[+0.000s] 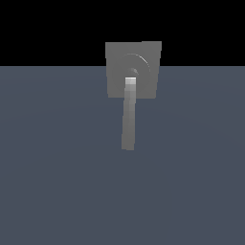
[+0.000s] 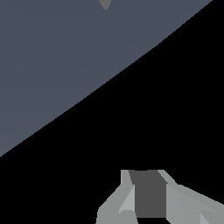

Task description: Turn on the faucet by rotating a designated handle.

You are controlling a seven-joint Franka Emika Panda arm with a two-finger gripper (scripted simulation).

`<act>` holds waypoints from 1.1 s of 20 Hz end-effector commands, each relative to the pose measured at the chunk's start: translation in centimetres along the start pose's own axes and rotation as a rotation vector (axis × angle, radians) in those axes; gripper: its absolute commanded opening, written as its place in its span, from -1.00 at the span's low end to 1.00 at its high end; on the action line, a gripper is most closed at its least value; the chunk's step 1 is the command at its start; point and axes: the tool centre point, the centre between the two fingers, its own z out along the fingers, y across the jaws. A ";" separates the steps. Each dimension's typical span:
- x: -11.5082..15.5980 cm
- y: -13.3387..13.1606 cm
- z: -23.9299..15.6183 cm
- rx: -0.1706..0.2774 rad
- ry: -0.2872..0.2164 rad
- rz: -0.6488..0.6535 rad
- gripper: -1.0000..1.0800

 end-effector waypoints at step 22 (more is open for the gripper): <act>20.1 3.6 -10.2 -0.524 -0.786 -1.307 -1.00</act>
